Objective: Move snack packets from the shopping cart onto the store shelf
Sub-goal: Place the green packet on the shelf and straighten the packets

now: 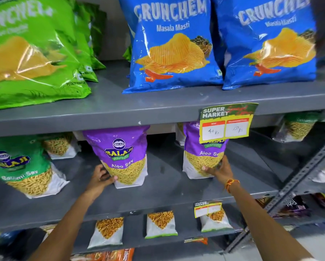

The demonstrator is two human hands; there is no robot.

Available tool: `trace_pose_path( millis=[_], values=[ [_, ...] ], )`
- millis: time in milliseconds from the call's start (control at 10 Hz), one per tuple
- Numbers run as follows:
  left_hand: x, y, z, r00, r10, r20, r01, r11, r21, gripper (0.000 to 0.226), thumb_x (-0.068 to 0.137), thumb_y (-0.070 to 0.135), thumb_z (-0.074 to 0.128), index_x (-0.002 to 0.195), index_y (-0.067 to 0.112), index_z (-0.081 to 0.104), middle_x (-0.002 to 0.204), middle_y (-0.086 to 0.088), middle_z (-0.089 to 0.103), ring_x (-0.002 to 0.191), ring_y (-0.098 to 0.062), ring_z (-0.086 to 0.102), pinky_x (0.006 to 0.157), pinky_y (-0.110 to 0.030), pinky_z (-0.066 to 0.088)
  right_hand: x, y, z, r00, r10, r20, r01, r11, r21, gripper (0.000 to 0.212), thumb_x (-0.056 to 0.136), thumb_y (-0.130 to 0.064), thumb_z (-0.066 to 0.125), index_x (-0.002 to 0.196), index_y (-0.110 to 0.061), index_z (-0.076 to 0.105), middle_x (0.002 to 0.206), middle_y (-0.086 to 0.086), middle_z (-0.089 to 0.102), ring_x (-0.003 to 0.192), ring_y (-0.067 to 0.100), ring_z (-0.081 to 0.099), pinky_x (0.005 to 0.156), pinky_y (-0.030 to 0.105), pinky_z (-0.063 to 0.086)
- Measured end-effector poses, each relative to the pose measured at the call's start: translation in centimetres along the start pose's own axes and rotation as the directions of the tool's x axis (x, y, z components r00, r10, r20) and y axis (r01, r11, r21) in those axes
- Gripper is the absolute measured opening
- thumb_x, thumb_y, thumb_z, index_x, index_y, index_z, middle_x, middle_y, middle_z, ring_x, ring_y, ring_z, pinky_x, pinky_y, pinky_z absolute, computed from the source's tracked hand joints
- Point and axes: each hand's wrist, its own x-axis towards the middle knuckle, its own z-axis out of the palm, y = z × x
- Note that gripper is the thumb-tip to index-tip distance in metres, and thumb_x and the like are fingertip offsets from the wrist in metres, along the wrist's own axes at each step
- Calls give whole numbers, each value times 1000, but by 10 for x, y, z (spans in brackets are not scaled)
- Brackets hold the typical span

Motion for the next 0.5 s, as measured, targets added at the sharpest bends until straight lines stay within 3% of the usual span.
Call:
trace_pose_path(
  millis=[100,200,300,400,500],
  values=[
    [-3,2,0,1000,-18,-3,18,1000,7,52,77,-14,58,118,7,35,130,-29,49,112,-32,51,95,-39,40,4,7,0,1000,-7,-8,7,1000,-15,87,49,-24,88,120,-17,38,114,5,53,109,25,50,84,38,44],
    [-11,3,4,999,-27,-23,27,1000,8,65,77,-12,59,132,3,28,136,-22,44,126,-32,43,100,-37,36,6,10,1,1000,-4,-27,3,999,-44,79,59,-11,82,123,-18,36,116,3,52,111,26,49,90,42,45],
    [-30,-4,9,989,-29,-145,52,986,157,77,77,7,68,139,8,23,150,-15,31,138,-26,29,113,-42,28,-8,5,5,998,-9,-66,7,1000,-26,90,57,-16,83,128,-15,30,121,3,46,112,22,45,92,39,42],
    [-71,-4,10,955,222,-197,-102,867,487,58,80,23,66,131,11,41,140,-14,47,128,-28,45,107,-37,35,-45,5,23,967,4,-253,0,1000,16,88,65,-23,80,134,-14,25,138,10,37,125,24,39,101,38,37],
    [-118,43,11,805,586,-95,-428,684,591,39,82,34,54,118,18,54,123,4,58,113,-15,55,98,-11,33,-116,-9,46,964,-57,-261,75,995,61,38,77,-21,69,112,-20,53,124,11,56,109,9,56,85,21,48]
  ],
)
